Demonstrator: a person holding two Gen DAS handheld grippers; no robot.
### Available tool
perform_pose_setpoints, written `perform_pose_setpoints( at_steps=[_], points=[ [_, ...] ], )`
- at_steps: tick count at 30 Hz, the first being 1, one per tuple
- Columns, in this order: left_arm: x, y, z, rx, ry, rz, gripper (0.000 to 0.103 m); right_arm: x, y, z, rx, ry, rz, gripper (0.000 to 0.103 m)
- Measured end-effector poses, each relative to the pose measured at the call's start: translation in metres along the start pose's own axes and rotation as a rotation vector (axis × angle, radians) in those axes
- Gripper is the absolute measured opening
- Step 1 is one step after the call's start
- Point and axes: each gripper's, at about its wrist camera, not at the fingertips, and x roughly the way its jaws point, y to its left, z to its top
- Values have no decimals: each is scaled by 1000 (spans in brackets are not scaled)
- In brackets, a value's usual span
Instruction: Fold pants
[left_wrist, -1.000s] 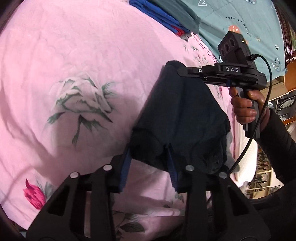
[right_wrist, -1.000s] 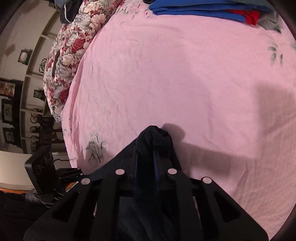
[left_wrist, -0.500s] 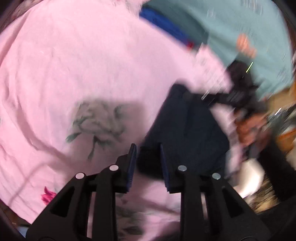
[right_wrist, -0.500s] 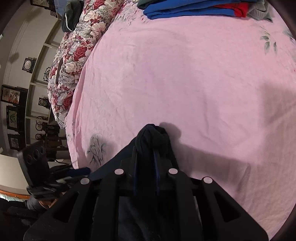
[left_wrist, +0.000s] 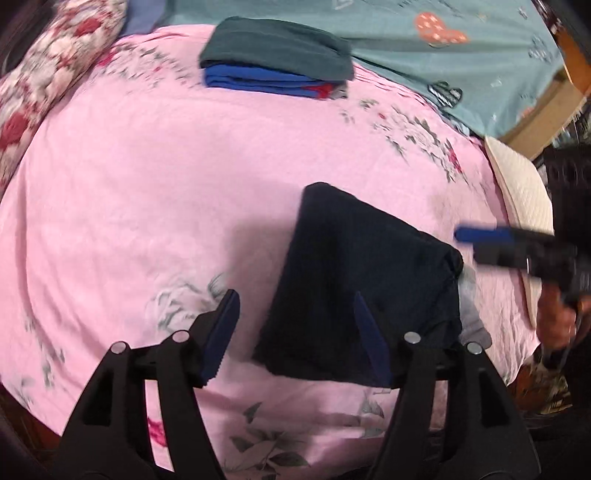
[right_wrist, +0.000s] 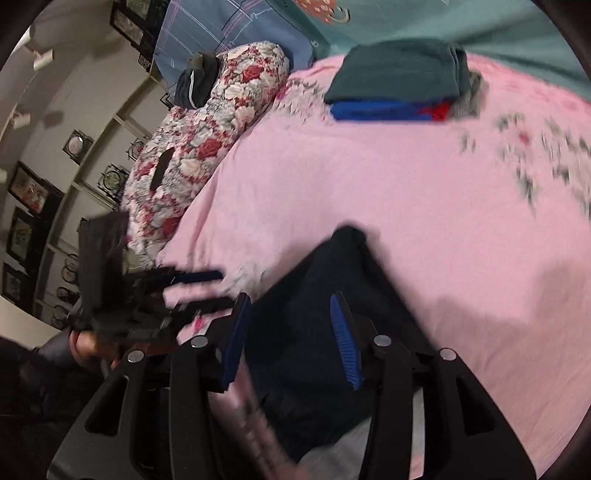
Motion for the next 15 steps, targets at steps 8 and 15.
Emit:
perform_pose_setpoints(
  at_steps=[8,15],
  points=[
    [57,-21,8,120,184,-3,78,6,-9,-68,138,-66,-208,61],
    [41,-56,31,171,116,-90,86,-37,-31,-88,236,-236,-393,78]
  ],
)
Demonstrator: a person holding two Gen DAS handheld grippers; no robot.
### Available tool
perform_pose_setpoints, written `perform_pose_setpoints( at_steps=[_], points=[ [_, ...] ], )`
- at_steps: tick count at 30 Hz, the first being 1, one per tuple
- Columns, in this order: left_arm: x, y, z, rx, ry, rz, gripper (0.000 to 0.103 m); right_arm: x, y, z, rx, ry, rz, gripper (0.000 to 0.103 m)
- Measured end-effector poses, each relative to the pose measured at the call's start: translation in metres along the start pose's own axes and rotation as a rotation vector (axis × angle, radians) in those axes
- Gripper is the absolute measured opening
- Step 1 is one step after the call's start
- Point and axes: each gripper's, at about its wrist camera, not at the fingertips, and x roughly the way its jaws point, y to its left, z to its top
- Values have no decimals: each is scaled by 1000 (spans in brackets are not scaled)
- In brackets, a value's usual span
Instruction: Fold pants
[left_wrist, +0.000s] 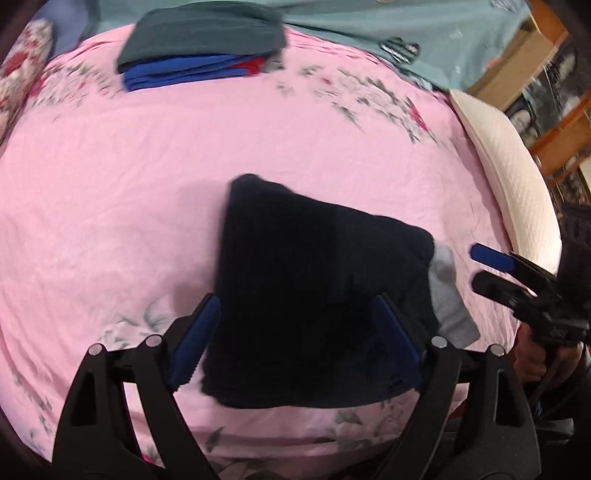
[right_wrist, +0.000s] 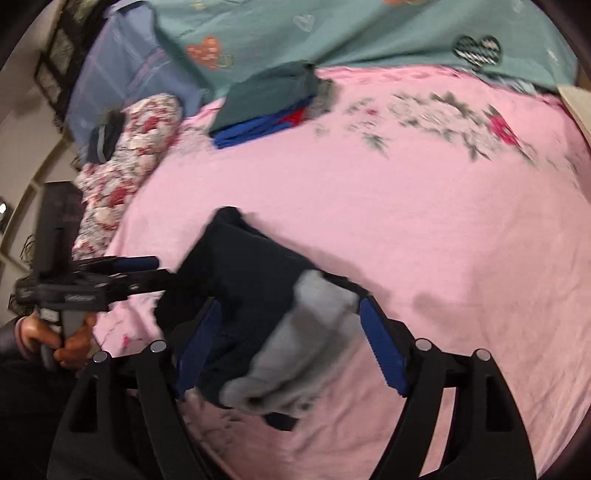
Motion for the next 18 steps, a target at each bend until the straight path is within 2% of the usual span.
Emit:
perform_pose_setpoints(
  at_steps=[3,5,8,10,13,16,18],
  points=[
    [25,-29,-7,73,71,0,86,16,-23,-1,69,28,22,78],
    [42,-41,-22,90,119,29,88,27,-35,-1,91,50,46,78],
    [44,-52,-32,132,87,96,90,42,-47,4,109,87,83,78],
    [46,-50,-33,102,77,101,90,53,-54,6,125,113,112,78],
    [48,-49,-37,70,54,115,91,64,-62,6,161,157,199,78],
    [46,-52,-40,68,38,150,91,72,-64,6,168,184,237,78],
    [40,-50,-40,35,28,145,91,75,-62,8,163,178,255,76]
  ],
)
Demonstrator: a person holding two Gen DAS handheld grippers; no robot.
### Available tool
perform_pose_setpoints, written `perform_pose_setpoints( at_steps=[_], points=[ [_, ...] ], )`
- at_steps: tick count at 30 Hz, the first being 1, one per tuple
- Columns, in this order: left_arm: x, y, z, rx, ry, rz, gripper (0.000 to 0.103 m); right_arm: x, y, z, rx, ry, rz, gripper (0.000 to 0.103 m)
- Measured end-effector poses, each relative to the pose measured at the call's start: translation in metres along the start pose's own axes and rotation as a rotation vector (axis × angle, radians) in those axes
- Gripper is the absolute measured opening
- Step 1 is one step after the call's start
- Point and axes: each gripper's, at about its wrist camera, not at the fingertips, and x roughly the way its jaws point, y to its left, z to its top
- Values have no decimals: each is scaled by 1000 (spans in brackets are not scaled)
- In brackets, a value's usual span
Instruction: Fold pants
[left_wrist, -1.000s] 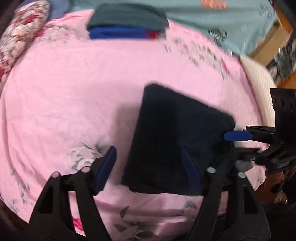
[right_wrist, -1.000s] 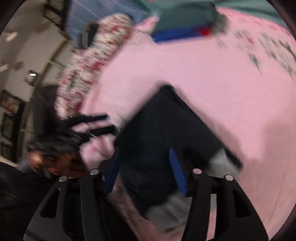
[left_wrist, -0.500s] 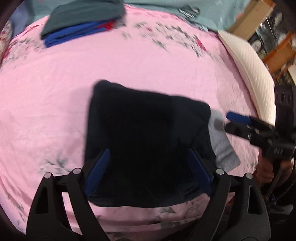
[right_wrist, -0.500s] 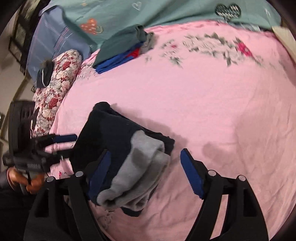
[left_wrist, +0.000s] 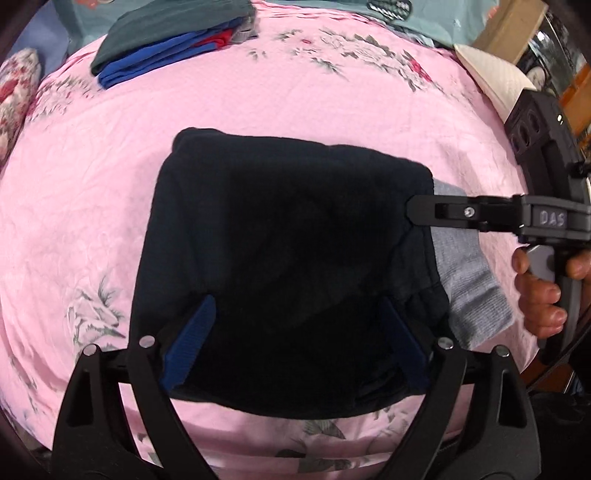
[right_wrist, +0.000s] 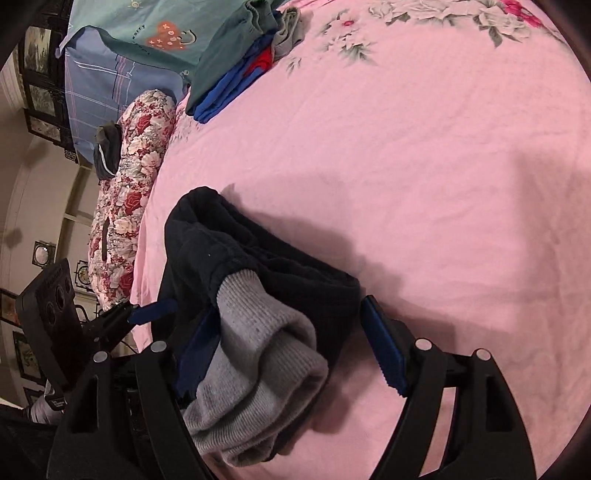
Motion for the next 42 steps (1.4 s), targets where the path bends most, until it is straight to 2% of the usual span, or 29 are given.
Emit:
perform_pose_setpoints(
  at_steps=[1,3,6,8,11,16,21,23,29,31,36,42],
  points=[
    [-3,3,1,-22,-7,-5,91,1,1,1,-5,0,-2,75],
    [-19,17,1,-88,-33,-5,91,4,3,4,-6,4,-16,59],
    [-54,57,-7,-214,-106,26,91,3,1,4,9,12,-4,46],
    [-65,89,-17,-296,-102,19,91,0,8,1,-20,1,-28,44],
    [-60,128,-32,-394,-38,-65,88,0,19,-2,-56,-13,-98,43],
    [-35,128,-36,-350,17,-208,86,3,24,-4,-63,-24,-138,43],
    [-4,115,-25,-287,86,-284,68,4,29,-5,-50,-29,-183,43],
    [7,110,-25,-269,120,-296,68,5,32,-5,-46,-32,-201,43],
    [17,113,-18,-281,159,-340,72,7,37,-7,-30,-46,-249,43],
    [15,111,-17,-261,158,-330,67,6,40,-7,-38,-51,-265,43],
    [0,104,-20,-228,107,-317,31,-3,68,-14,-134,-95,-329,40],
    [-40,102,-13,-184,17,-291,26,-21,119,-18,-291,-155,-399,38]
  ],
)
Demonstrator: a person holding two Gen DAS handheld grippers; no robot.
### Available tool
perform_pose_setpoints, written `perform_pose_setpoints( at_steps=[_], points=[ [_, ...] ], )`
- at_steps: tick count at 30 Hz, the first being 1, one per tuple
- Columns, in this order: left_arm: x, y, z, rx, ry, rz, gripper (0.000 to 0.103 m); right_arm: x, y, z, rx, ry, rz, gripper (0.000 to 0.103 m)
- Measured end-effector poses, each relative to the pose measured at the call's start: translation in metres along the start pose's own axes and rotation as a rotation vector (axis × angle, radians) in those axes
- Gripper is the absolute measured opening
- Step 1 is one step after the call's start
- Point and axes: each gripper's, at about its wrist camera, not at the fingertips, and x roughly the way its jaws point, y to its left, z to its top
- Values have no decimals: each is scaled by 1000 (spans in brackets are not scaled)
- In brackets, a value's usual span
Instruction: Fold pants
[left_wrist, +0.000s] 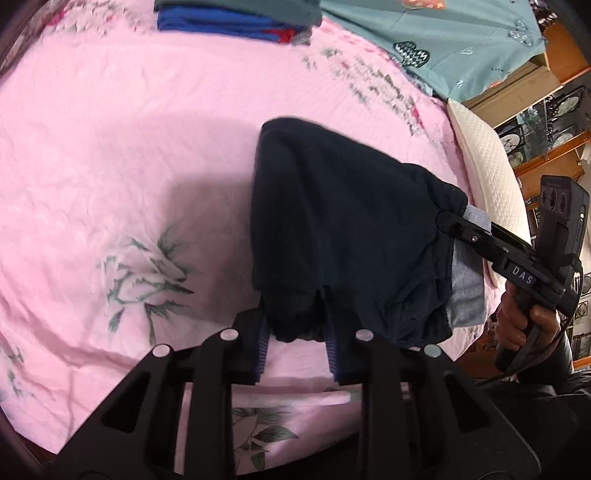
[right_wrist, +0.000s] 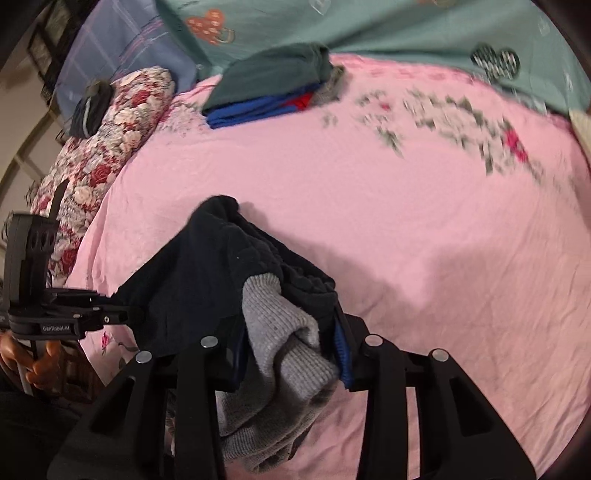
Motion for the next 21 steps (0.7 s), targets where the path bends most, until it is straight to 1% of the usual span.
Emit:
perform_pose_setpoints(
  at_steps=[2,5,7,8,9,11,12,13,14,17,20,21],
  points=[
    [-17,-7,10,23,-42,4,25,-10,13,13,-45,-28,-17,38],
    [-51,-9,38,56,-132,5,25,-24,23,53,-89,-88,0,38],
    [-74,-8,67,79,-204,10,25,-32,29,95,-144,-149,-2,38],
    [-83,-7,82,91,-235,16,25,-34,33,112,-171,-211,6,38],
    [-93,-4,101,103,-271,24,25,-36,37,138,-202,-245,0,38],
    [-105,5,136,119,-327,30,25,-32,39,182,-222,-291,0,38],
    [-109,11,156,126,-353,38,25,-25,41,212,-234,-321,-9,38],
    [-111,18,177,139,-380,50,25,-18,41,230,-243,-336,-17,38],
    [-111,27,199,148,-405,65,25,-6,41,257,-244,-345,-18,38],
    [-103,46,245,169,-441,93,26,34,37,318,-218,-334,-18,38],
    [-77,78,291,165,-438,110,25,74,35,355,-235,-306,-51,38],
    [-67,86,300,154,-428,111,25,92,34,366,-235,-282,-61,38]
  ],
)
